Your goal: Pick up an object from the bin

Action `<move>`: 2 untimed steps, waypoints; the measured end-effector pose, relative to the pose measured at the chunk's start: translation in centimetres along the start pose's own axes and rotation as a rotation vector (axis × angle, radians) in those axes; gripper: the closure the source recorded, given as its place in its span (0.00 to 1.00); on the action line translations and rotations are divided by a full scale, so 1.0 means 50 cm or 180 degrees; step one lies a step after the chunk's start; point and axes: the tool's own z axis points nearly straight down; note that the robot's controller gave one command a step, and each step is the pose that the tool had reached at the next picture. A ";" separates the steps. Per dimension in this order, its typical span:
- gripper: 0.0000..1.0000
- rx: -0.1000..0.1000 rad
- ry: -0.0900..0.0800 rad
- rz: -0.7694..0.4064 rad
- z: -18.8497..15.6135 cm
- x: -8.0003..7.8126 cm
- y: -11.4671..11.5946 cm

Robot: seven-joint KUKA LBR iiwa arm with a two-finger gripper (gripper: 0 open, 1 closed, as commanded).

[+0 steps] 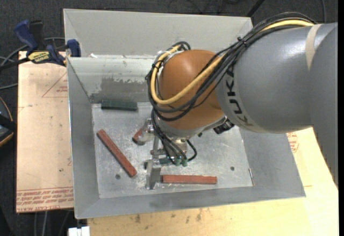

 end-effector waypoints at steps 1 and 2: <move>0.00 -0.0004 -0.0024 0.0013 -0.007 -0.004 -0.002; 0.00 -0.0009 -0.0032 0.0401 0.103 -0.024 0.019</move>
Offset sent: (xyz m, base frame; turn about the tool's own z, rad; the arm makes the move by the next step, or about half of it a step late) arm 0.0209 0.0209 -0.1181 0.2697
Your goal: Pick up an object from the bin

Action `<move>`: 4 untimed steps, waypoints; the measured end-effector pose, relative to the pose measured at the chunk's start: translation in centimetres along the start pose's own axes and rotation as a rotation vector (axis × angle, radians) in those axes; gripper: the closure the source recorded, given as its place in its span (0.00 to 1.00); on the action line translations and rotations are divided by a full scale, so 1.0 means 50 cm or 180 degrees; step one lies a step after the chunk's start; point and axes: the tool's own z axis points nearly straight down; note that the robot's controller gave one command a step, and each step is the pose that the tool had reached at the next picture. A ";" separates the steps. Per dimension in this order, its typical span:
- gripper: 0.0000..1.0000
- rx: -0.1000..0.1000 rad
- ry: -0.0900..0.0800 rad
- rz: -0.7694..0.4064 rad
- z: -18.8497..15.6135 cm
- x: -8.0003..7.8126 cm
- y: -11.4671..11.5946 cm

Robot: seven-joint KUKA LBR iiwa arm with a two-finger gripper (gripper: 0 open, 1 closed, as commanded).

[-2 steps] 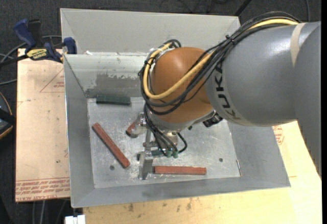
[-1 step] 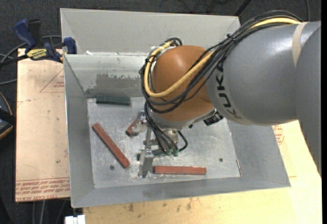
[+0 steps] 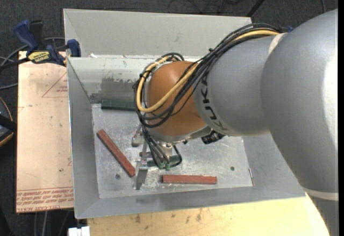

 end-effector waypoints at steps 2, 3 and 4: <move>0.00 0.0003 0.0004 0.0479 0.033 -0.014 0.051; 0.00 0.0001 0.0002 0.0794 0.110 0.016 0.073; 1.00 -0.0019 -0.0036 0.1283 0.125 0.002 0.087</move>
Offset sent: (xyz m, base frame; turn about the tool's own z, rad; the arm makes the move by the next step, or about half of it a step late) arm 0.0118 0.0273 -0.0123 0.1557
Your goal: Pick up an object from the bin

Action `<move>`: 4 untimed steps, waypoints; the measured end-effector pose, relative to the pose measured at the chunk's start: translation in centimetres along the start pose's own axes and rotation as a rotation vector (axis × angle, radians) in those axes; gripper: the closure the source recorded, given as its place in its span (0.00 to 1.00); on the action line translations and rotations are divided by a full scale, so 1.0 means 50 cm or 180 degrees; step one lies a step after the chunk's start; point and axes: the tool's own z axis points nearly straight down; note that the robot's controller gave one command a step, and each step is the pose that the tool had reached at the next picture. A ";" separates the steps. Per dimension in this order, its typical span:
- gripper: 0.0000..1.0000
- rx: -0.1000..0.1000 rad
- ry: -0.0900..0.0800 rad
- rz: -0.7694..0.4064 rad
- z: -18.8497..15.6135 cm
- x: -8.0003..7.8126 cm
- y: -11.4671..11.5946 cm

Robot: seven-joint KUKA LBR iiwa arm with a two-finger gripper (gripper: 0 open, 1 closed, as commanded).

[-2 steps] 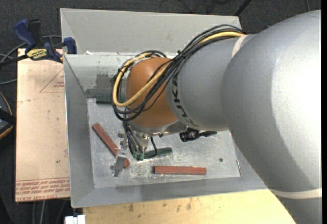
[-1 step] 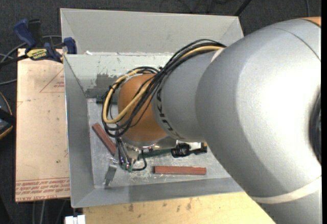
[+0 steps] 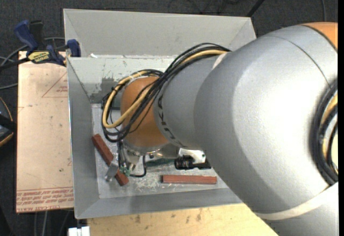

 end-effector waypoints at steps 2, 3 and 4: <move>1.00 0.0008 0.0008 0.0002 -0.004 0.001 -0.001; 1.00 0.0044 0.0039 -0.0001 -0.027 0.005 -0.006; 1.00 0.0045 0.0043 -0.0012 -0.072 0.005 -0.005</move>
Offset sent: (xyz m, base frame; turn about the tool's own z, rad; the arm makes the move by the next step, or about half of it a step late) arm -0.0002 0.0001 0.0320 -0.0001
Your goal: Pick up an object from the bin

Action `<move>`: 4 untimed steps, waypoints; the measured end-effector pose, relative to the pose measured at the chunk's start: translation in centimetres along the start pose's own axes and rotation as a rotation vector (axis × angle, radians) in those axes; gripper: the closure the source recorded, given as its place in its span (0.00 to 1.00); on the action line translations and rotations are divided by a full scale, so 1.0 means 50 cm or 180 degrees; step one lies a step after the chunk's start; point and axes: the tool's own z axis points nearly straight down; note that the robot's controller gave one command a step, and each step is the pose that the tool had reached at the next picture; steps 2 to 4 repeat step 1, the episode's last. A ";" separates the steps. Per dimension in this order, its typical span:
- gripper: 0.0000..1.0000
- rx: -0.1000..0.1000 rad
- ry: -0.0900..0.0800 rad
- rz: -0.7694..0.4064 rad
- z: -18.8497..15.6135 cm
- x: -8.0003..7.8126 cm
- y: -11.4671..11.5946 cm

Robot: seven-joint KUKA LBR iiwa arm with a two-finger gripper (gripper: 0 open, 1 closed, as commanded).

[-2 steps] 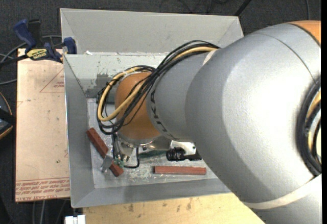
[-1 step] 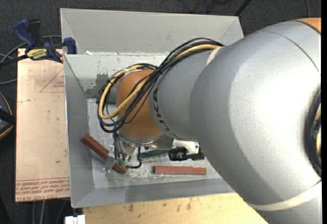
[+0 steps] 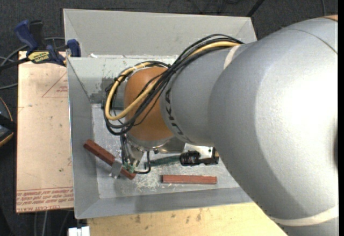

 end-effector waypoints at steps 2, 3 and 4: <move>1.00 -0.0020 -0.0013 -0.0002 -0.031 -0.002 0.003; 1.00 -0.0020 -0.0013 -0.0002 -0.031 -0.002 0.003; 1.00 -0.0020 -0.0013 -0.0002 -0.031 -0.002 0.003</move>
Offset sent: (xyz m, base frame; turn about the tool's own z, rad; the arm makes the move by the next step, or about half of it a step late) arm -0.0001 -0.0001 0.0422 0.0000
